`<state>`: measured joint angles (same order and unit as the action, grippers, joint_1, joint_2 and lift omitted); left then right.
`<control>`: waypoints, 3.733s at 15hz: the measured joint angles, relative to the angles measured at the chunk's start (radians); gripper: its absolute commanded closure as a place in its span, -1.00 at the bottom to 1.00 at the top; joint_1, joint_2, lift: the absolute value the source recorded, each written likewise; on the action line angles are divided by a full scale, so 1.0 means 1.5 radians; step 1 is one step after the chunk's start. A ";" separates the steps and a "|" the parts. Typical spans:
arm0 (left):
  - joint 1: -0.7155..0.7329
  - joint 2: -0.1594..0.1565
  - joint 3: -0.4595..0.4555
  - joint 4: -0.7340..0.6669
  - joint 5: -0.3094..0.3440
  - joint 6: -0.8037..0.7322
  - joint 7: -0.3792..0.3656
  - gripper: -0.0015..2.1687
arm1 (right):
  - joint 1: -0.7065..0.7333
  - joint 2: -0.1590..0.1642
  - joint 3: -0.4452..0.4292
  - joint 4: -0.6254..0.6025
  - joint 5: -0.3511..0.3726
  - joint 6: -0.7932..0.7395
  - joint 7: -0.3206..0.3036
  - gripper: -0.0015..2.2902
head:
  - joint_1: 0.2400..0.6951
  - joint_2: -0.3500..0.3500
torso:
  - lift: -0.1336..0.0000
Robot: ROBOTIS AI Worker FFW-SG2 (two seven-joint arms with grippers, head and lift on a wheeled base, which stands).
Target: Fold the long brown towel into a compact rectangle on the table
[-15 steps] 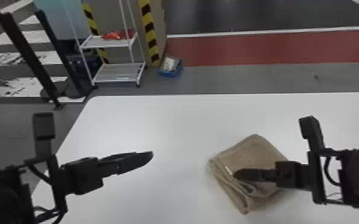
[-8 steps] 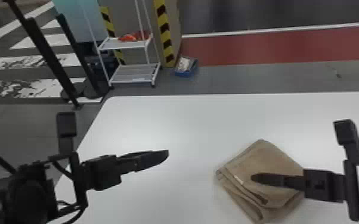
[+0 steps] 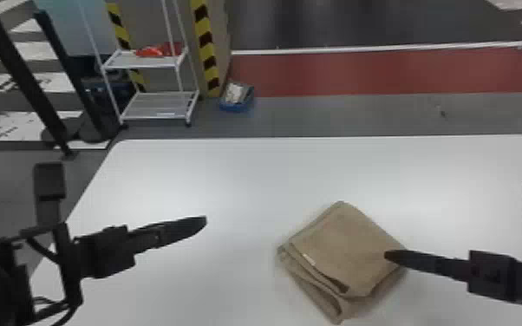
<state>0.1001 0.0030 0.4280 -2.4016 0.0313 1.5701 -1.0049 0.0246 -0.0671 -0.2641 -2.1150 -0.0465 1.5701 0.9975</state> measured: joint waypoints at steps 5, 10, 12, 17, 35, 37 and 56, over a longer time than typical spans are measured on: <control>-0.010 0.000 -0.001 0.019 0.005 0.000 0.002 -0.70 | 0.010 -0.040 -0.031 0.012 0.016 0.000 -0.001 0.79 | 1.00 0.00 | -0.87; -0.007 0.000 0.001 0.023 0.007 0.000 -0.003 -0.70 | -0.074 -0.036 0.049 0.113 0.082 0.000 -0.017 0.79 | 1.00 0.08 | -0.87; -0.002 0.000 0.007 0.021 0.010 0.000 -0.004 -0.70 | -0.109 -0.027 0.067 0.154 0.095 0.000 -0.038 0.79 | 1.00 0.10 | -0.87; 0.006 0.000 0.012 0.016 0.013 0.000 -0.004 -0.70 | -0.186 0.005 0.066 0.218 0.102 0.000 -0.068 0.79 | 1.00 0.17 | -0.87; 0.021 0.000 0.012 0.008 0.013 0.000 0.002 -0.70 | -0.215 0.045 0.025 0.296 0.053 -0.127 -0.094 0.79 | 1.00 0.22 | -0.87; 0.018 0.000 0.006 0.012 0.012 0.000 0.006 -0.70 | -0.178 0.045 0.011 0.237 0.003 -0.135 -0.067 0.79 | 1.00 0.24 | -0.87; 0.021 0.000 0.009 0.024 0.012 -0.002 0.001 -0.70 | -0.020 0.041 0.043 0.078 -0.035 -0.102 0.001 0.79 | 1.00 0.43 | -0.87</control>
<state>0.1312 0.0030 0.4412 -2.3654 0.0491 1.5670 -1.0037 -0.0048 -0.0056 -0.2003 -1.9982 -0.0987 1.4171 0.9993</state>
